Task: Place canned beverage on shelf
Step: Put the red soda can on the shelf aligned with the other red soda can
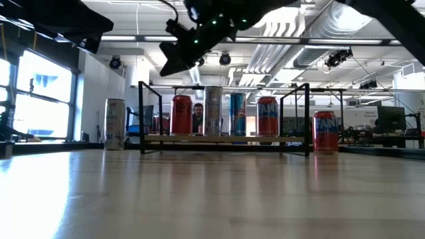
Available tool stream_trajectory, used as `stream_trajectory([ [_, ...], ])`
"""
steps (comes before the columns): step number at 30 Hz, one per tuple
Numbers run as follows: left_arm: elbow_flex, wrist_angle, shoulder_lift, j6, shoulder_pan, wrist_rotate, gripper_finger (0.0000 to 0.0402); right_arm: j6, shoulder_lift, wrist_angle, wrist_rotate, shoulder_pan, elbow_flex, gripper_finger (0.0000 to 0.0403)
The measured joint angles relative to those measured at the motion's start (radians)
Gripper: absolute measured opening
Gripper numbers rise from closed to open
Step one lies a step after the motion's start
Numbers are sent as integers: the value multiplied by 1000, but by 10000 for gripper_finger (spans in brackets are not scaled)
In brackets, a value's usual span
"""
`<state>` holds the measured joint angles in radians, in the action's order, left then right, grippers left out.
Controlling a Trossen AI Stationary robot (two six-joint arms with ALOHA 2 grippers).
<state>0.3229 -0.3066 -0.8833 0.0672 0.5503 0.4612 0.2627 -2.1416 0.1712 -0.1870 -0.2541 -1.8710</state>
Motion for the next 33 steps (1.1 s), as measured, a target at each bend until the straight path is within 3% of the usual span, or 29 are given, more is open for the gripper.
stream_trajectory([
  [8, 0, -3, 0, -4, 0, -6, 0, -115, 273, -540, 6, 87, 638, 0],
  [13, 0, 1, 0, -5, -12, -10, 0, -131, 433, -688, -149, 192, 934, 0],
  [17, 0, -3, -2, -17, -51, -50, 0, -136, 551, -707, -316, 300, 1064, 0],
  [21, 0, -11, -8, -25, -104, -100, 0, -188, 674, -629, -420, 394, 1133, 0],
  [28, 0, -28, -11, -71, -166, -197, 0, -474, 890, -254, -448, 564, 1138, 0],
  [33, 0, -16, -11, -71, -177, -201, 0, -679, 932, 9, -599, 744, 1112, 0],
])
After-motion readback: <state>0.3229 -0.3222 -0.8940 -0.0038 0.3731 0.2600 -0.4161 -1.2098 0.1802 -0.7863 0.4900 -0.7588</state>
